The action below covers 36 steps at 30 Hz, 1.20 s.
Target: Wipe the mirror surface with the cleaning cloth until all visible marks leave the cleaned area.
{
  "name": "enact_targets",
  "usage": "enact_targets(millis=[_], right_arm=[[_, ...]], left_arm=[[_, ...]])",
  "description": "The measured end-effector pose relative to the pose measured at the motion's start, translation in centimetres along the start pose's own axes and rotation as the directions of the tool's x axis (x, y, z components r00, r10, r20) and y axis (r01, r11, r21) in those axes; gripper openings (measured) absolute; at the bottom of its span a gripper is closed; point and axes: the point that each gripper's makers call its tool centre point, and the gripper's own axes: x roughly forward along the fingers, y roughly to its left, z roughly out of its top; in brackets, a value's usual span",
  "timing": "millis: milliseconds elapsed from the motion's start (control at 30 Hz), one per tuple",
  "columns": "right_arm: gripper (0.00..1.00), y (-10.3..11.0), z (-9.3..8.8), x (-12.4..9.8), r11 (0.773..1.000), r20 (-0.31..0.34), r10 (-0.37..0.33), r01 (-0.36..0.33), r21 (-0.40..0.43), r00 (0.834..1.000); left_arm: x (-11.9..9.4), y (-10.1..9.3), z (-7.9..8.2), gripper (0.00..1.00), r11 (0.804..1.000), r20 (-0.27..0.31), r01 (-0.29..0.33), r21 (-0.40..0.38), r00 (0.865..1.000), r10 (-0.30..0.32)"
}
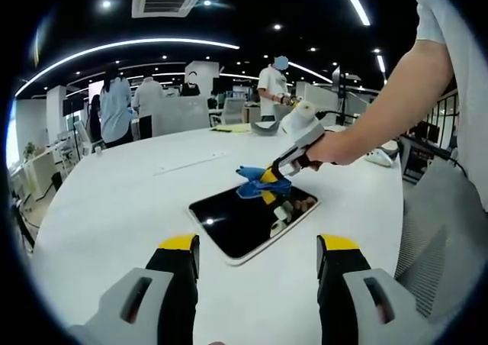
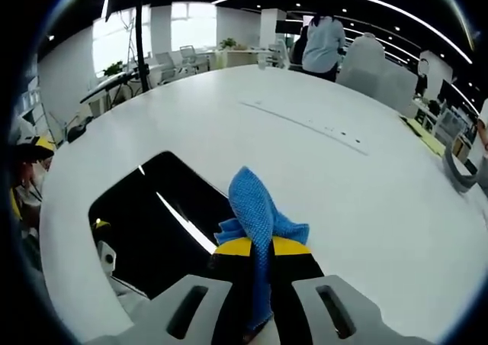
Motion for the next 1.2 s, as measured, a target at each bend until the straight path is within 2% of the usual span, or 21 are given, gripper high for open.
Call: enact_targets(millis=[1200], right_arm=[[0.02,1.7,-0.6,-0.7,0.999,-0.004,0.028,-0.028,-0.032,1.000]], left_arm=[[-0.2,-0.2,0.4,0.62,1.000,0.013,-0.010,0.003,1.000,0.010]])
